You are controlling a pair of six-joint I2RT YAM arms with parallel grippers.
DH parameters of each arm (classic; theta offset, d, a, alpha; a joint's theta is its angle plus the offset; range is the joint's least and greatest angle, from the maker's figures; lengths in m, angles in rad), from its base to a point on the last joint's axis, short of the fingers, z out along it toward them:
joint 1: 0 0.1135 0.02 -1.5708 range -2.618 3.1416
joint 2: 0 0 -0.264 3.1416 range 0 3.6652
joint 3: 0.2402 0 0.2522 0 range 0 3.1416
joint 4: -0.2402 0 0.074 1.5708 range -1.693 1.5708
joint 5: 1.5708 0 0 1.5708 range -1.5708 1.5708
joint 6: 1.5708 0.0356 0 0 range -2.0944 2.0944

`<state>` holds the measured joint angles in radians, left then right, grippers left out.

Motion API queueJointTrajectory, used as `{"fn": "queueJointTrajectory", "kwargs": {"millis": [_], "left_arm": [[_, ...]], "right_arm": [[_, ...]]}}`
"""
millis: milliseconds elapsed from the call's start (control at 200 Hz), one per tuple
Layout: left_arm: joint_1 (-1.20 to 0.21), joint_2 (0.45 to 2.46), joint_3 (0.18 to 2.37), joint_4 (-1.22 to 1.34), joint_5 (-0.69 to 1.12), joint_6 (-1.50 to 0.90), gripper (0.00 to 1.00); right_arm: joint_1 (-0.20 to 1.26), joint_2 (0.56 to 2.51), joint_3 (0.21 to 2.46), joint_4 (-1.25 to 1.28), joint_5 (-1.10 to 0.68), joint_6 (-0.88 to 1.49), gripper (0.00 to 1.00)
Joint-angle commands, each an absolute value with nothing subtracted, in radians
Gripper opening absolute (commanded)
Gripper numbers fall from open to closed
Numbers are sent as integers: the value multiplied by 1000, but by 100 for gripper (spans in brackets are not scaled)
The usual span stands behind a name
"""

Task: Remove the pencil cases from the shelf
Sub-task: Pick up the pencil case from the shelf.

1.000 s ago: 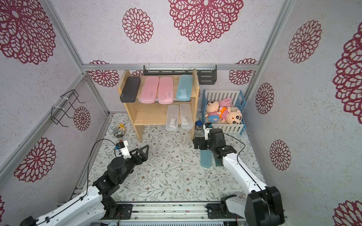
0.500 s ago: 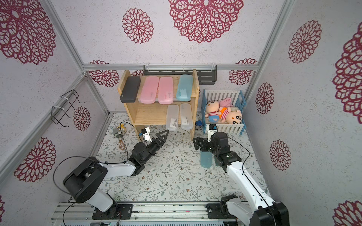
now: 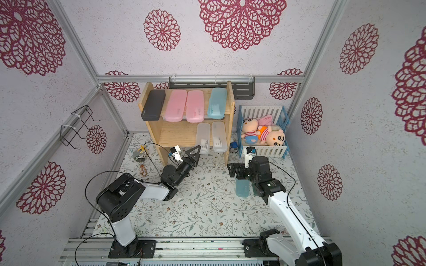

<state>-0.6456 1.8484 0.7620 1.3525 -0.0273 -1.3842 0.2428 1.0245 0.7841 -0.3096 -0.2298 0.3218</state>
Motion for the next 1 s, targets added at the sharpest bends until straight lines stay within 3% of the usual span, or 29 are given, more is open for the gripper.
{"fn": "queueJointTrajectory", "kwargs": {"millis": [0,180,315,430,575,645,685,991], "left_arm": [[-624,1883,792,1370,1,-1428,87],[-609,1864,795,1313,22,-1423,64],[-608,1834,787,1263,17,-1401,54],[-609,1817,781,1241,11,-1401,38],[-613,1802,784,1210,21,-1394,34],[-613,1795,779,1201,18,-1394,13],[-612,1789,775,1195,17,-1389,5],[-618,1721,711,1187,-1,-1336,0]], "right_arm": [[238,1003,836,-330,-189,286,99],[235,972,860,-359,-134,267,99],[235,964,861,-366,-132,268,99],[235,957,863,-375,-136,267,99],[235,947,873,-384,-133,268,99],[235,945,880,-391,-135,269,99],[235,943,883,-394,-136,269,99],[236,916,902,-397,-171,278,99]]}}
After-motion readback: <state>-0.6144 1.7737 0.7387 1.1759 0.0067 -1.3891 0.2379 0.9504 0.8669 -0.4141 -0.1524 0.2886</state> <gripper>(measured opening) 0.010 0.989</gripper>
